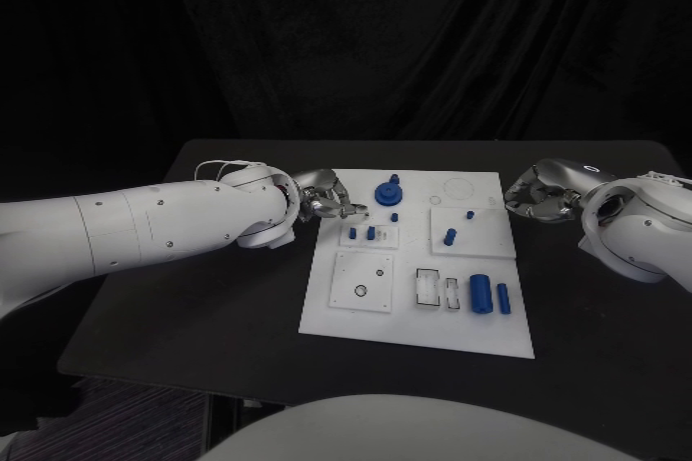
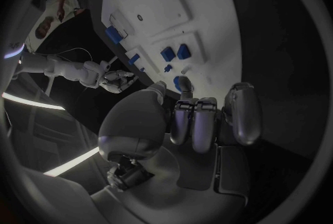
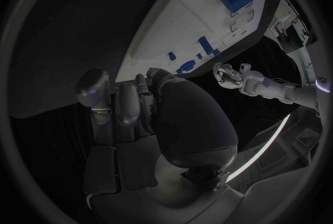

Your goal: Assemble the parts on the task board

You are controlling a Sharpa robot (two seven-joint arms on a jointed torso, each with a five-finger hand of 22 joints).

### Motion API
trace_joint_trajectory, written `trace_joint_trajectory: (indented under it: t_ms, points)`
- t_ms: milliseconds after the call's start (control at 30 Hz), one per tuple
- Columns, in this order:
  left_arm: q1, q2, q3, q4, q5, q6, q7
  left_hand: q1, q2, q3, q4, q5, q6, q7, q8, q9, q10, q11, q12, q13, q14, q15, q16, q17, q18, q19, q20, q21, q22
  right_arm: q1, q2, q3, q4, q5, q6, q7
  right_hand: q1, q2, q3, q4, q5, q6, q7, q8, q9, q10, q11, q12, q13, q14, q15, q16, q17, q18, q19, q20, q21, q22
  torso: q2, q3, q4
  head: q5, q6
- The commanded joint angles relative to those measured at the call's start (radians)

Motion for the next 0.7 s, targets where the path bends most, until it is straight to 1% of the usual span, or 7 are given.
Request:
trace_joint_trajectory:
  t_ms: [33, 200, 300, 367, 400, 500, 700]
  points:
    - [0.007, -0.012, 0.001, 0.017, -0.203, -0.277, 0.183, 0.035, -0.01, -0.01, 0.0, 0.007, -0.027, 0.003, 0.011, 0.03, 0.104, -0.002, 0.003, 0.263, 0.106, -0.003, 0.003, 0.263, -0.002, -0.004, -0.002, -0.007, 0.175, -0.002, -0.005, 0.001, 0.007, -0.003, -0.041, 0.008, -0.006, -0.002, 0.003, 0.002, 0.005, 0.007, 0.0, 0.003, -0.001, -0.007, -0.001, -0.003, 0.046, -0.006, -0.002, 0.0, 0.003, 0.009, -0.004, -0.001, 0.004, 0.111, 0.001, -0.0003, 0.0001, -0.004, 0.0]
    - [0.021, -0.018, 0.001, 0.015, -0.272, -0.369, 0.31, 0.137, -0.018, -0.006, -0.001, 0.027, -0.13, 0.033, -0.013, 0.029, 0.083, 0.025, -0.017, 0.247, 0.096, 0.02, -0.005, 0.248, 0.01, -0.053, 0.016, -0.076, 0.156, -0.002, -0.008, 0.001, 0.011, -0.003, -0.06, 0.019, -0.009, -0.003, 0.002, 0.003, 0.004, 0.011, -0.001, 0.005, 0.0, -0.004, -0.002, 0.0, 0.049, -0.004, -0.002, 0.005, 0.008, 0.007, -0.001, -0.002, 0.012, 0.114, 0.002, -0.0007, 0.0003, -0.004, 0.0]
    - [0.024, -0.006, 0.001, -0.006, -0.289, -0.347, 0.383, 0.229, -0.015, 0.011, -0.001, 0.037, -0.227, 0.072, -0.006, 0.031, -0.078, 0.064, -0.144, 0.161, 0.03, 0.059, -0.043, 0.171, 0.029, -0.147, 0.048, -0.186, 0.127, -0.002, -0.007, 0.001, 0.01, -0.002, -0.065, 0.023, -0.01, -0.003, 0.001, 0.004, 0.004, 0.013, -0.002, 0.005, 0.0, -0.002, -0.002, 0.002, 0.051, -0.004, -0.003, 0.006, 0.009, 0.007, 0.0, -0.002, 0.014, 0.114, 0.0, 0.0012, -0.0005, -0.004, 0.0]
    - [0.025, 0.008, 0.001, -0.026, -0.296, -0.304, 0.42, 0.288, -0.012, 0.036, -0.006, 0.029, -0.333, 0.088, -0.007, 0.03, -0.444, 0.081, -0.402, 0.013, -0.014, 0.079, -0.058, 0.135, 0.033, -0.193, 0.063, -0.222, 0.118, -0.002, -0.005, 0.001, 0.01, 0.001, -0.067, 0.025, -0.01, -0.003, 0.001, 0.004, 0.004, 0.013, -0.002, 0.005, 0.0, -0.002, -0.002, 0.002, 0.051, -0.004, -0.003, 0.006, 0.009, 0.007, 0.0, -0.002, 0.014, 0.114, 0.0, 0.0021, -0.0017, -0.005, 0.0]
    - [0.025, 0.015, 0.001, -0.036, -0.298, -0.287, 0.43, 0.321, -0.011, 0.053, -0.009, 0.029, -0.38, 0.093, 0.005, 0.028, -0.762, 0.099, -0.614, -0.1, -0.045, 0.094, -0.067, 0.113, 0.034, -0.224, 0.073, -0.243, 0.112, -0.002, -0.005, 0.001, 0.01, 0.001, -0.067, 0.026, -0.01, -0.003, 0.001, 0.004, 0.004, 0.013, -0.002, 0.005, 0.0, -0.002, -0.002, 0.002, 0.051, -0.004, -0.003, 0.006, 0.009, 0.007, 0.0, -0.002, 0.014, 0.114, 0.0, 0.0026, -0.0023, -0.005, 0.0]
    - [0.024, 0.045, 0.001, -0.075, -0.302, -0.234, 0.454, 0.411, -0.007, 0.125, -0.029, -0.007, -0.42, 0.104, -0.031, -0.025, -1.0, 0.164, -0.775, -0.179, -0.146, 0.152, -0.096, 0.037, 0.029, -0.3, 0.109, -0.295, 0.097, -0.002, -0.003, 0.001, 0.009, 0.003, -0.067, 0.027, -0.01, -0.003, 0.001, 0.004, 0.004, 0.013, -0.002, 0.005, 0.0, -0.002, -0.002, 0.002, 0.051, -0.004, -0.003, 0.006, 0.009, 0.007, 0.0, -0.002, 0.014, 0.114, 0.0, 0.0022, -0.002, -0.006, 0.0]
    - [0.012, 0.123, 0.001, -0.168, -0.305, -0.139, 0.483, 0.521, -0.07, 0.295, -0.133, 0.048, -0.415, 0.072, -0.152, -0.164, -1.023, 0.18, -0.909, -0.349, -0.118, 0.159, -0.072, 0.041, 0.031, -0.251, 0.132, -0.186, 0.117, -0.002, 0.001, 0.001, 0.007, 0.004, -0.064, 0.029, -0.01, -0.003, 0.001, 0.004, 0.005, 0.014, -0.002, 0.006, 0.0, -0.002, -0.002, 0.001, 0.051, -0.003, -0.003, 0.007, 0.009, 0.007, 0.0, -0.002, 0.015, 0.114, 0.001, 0.0016, -0.001, -0.015, 0.0]
